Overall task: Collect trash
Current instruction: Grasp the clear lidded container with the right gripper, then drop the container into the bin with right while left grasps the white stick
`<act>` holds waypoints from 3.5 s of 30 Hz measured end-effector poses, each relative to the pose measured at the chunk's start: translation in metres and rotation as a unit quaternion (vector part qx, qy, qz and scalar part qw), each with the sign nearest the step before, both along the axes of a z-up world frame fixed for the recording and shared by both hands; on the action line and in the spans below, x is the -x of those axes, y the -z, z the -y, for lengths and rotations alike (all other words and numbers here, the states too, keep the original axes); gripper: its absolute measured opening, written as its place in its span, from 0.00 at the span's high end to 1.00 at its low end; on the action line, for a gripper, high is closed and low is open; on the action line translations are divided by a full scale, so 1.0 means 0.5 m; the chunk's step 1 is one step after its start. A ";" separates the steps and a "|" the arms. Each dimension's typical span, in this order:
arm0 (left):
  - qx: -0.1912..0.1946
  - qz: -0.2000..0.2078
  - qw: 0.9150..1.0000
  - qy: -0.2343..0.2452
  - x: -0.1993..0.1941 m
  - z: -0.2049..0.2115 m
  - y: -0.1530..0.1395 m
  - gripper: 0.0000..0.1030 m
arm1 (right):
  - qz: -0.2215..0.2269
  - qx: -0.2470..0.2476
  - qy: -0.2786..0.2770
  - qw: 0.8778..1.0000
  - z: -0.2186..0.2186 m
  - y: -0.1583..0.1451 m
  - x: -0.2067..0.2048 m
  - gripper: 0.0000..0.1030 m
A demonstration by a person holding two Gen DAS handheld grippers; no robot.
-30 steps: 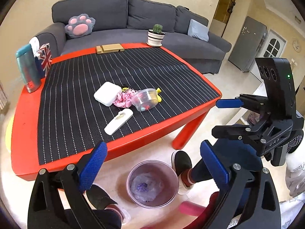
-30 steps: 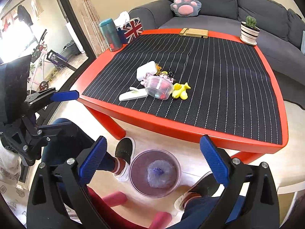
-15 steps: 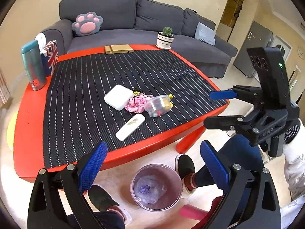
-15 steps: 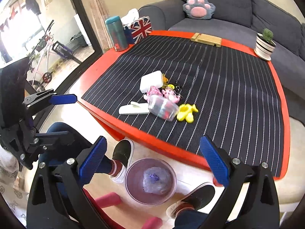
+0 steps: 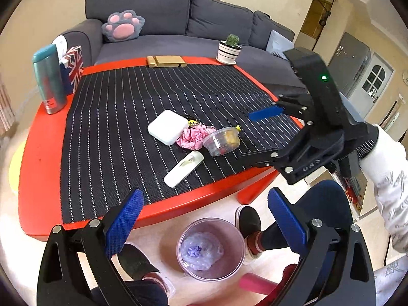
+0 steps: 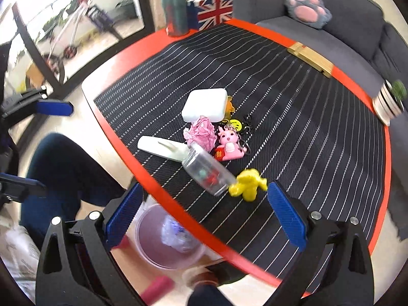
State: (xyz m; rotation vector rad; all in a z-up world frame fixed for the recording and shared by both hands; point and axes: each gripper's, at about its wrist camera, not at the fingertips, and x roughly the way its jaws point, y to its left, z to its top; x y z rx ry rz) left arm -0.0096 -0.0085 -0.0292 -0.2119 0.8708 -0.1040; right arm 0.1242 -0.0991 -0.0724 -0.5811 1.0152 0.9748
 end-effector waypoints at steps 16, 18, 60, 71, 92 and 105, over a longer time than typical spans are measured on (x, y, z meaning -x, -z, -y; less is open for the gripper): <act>0.006 -0.008 1.000 -0.010 0.000 -0.017 0.012 0.08 | -0.001 0.036 -0.034 0.999 -0.034 0.050 -0.023 0.70; 0.005 -0.008 1.000 -0.008 -0.002 -0.017 0.012 0.08 | -0.002 0.030 -0.029 0.999 -0.030 0.045 -0.024 0.73; -0.076 -0.087 0.987 0.111 -0.209 0.009 0.120 0.65 | -0.051 -0.098 0.103 0.989 0.107 -0.038 -0.040 0.77; -0.072 -0.081 0.989 0.101 -0.204 0.007 0.115 0.94 | -0.045 -0.098 0.115 0.987 0.111 -0.034 -0.040 0.77; -0.058 -0.005 0.997 0.060 -0.050 0.060 0.000 0.94 | -0.001 -0.121 0.133 0.984 0.163 -0.084 0.123 0.77; -0.042 0.010 0.997 0.058 0.053 0.098 -0.001 0.94 | -0.021 -0.126 0.106 0.986 0.177 -0.059 0.263 0.77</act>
